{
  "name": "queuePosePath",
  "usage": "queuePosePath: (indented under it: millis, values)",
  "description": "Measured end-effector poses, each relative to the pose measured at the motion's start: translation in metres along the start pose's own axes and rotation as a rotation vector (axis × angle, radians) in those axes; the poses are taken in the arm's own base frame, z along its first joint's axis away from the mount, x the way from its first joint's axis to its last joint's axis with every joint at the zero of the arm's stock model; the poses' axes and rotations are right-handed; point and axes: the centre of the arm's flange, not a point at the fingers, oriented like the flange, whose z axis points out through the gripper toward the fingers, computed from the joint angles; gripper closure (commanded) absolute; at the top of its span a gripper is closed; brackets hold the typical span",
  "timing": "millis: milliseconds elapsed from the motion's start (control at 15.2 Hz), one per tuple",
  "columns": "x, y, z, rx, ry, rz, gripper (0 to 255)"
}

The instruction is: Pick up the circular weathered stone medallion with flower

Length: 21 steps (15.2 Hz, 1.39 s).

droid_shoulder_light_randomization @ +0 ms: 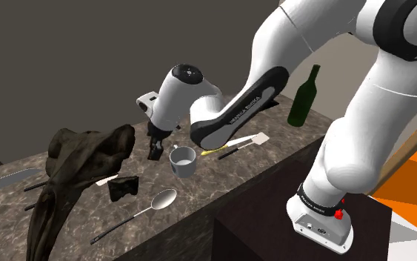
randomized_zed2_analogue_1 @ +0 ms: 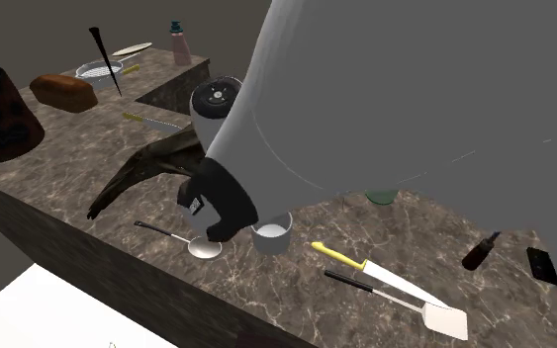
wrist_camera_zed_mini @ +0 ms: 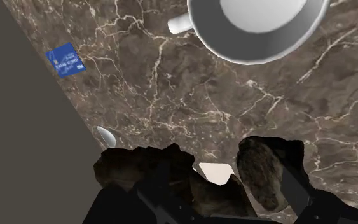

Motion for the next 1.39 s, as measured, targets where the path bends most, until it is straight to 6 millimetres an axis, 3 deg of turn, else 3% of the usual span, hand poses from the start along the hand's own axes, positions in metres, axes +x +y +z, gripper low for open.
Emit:
queuePosePath:
  millis: [594, 1188, 1254, 1386]
  values:
    - [0.042, -0.069, 0.072, 0.000, 0.110, -0.211, 0]
    - [0.035, -0.094, 0.115, -0.001, 0.128, -0.249, 0]
    - [0.034, -0.095, 0.117, -0.001, 0.128, -0.249, 255]
    - [0.033, -0.095, 0.118, -0.002, 0.129, -0.249, 255]
